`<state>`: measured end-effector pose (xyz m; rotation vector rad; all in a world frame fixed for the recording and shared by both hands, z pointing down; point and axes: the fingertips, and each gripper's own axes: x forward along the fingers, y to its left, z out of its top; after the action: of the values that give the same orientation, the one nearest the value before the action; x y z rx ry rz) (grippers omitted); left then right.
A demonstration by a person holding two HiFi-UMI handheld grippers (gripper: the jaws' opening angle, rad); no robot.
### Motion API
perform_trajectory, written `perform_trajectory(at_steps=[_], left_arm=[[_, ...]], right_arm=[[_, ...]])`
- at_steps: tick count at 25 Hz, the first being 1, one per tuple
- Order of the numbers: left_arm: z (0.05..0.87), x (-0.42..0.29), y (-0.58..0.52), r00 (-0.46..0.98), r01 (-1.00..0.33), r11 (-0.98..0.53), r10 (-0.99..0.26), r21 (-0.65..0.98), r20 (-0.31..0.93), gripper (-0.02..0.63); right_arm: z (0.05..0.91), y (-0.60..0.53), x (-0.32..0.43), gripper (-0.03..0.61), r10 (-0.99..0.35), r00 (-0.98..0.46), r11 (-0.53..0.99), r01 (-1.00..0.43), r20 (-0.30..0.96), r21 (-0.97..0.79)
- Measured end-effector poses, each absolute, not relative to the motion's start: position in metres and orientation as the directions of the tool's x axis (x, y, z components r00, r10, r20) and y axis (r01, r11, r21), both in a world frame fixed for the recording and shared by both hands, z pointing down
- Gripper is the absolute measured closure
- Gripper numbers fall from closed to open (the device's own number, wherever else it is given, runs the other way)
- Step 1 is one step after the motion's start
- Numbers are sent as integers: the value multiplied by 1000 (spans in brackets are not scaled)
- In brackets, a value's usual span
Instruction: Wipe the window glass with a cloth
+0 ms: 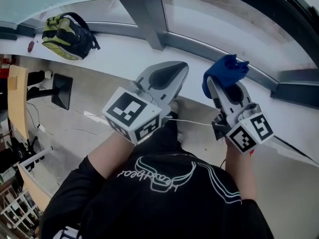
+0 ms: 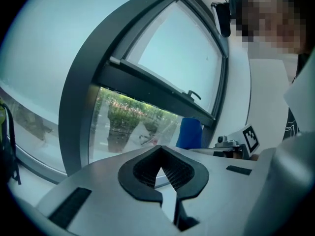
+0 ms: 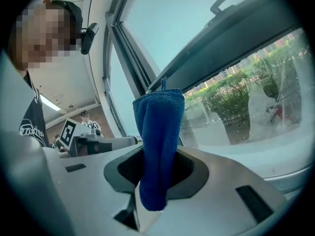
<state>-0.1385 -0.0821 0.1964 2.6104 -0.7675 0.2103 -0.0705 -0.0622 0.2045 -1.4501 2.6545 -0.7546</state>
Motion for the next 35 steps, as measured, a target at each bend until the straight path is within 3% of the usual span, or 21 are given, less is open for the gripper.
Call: perform_trajectory(at_steps=[15, 35], left_arm=[[219, -207, -200, 765, -644, -693, -583, 323, 274, 611], [238, -257, -223, 721, -691, -628, -635, 358, 278, 611]], right_arm=[[236, -249, -134, 485, -829, -524, 488, -848, 196, -205], [223, -339, -174, 485, -917, -382, 382, -924, 118, -27]])
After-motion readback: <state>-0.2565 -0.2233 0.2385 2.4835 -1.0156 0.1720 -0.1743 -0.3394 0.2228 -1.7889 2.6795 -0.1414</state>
